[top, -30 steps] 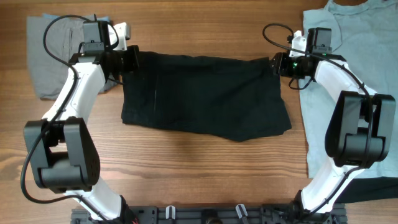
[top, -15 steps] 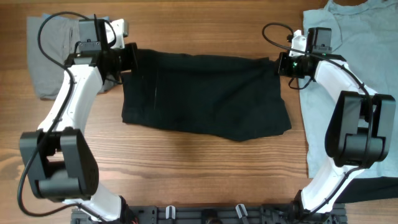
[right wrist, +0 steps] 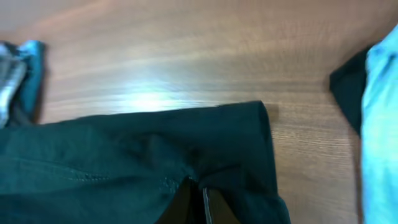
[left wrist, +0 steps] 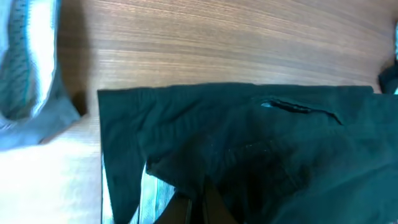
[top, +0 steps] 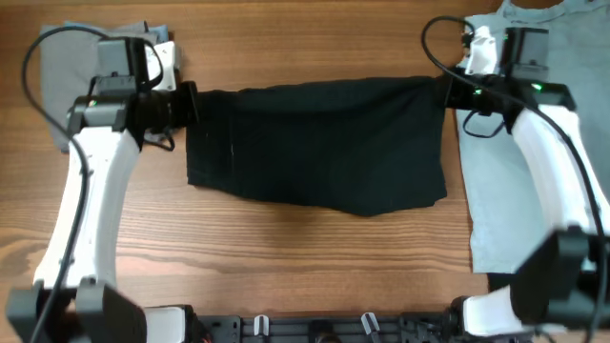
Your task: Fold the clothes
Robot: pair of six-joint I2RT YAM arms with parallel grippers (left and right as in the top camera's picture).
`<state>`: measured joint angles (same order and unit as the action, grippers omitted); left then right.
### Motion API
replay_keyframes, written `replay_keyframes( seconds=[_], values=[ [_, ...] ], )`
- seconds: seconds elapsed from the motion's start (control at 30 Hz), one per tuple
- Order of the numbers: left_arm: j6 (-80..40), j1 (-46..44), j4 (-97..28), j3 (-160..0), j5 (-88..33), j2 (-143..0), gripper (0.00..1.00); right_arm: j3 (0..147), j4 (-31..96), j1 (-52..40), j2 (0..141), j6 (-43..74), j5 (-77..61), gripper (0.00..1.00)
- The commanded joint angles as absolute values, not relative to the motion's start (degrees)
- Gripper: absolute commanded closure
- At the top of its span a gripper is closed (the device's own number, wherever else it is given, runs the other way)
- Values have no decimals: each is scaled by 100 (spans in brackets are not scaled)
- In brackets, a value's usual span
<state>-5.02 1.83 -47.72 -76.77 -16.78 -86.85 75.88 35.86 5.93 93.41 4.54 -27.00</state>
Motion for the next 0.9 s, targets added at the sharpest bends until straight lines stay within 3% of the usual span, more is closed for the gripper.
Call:
replay_keyframes(
  seconds=[0.0, 0.4, 0.87],
  values=[
    [-471, 204, -5229, -7728, -1380, -8281, 96, 7640, 4025, 628, 8713, 443, -2792, 96],
    [-475, 204, -6635, -7703, -1011, -8254, 96, 7640, 5535, 628, 8077, 464, -2552, 95],
    [-646, 204, -4230, -6355, -283, -8554, 95, 7638, 4508, 515, 8884, 445, -2536, 95]
  ],
)
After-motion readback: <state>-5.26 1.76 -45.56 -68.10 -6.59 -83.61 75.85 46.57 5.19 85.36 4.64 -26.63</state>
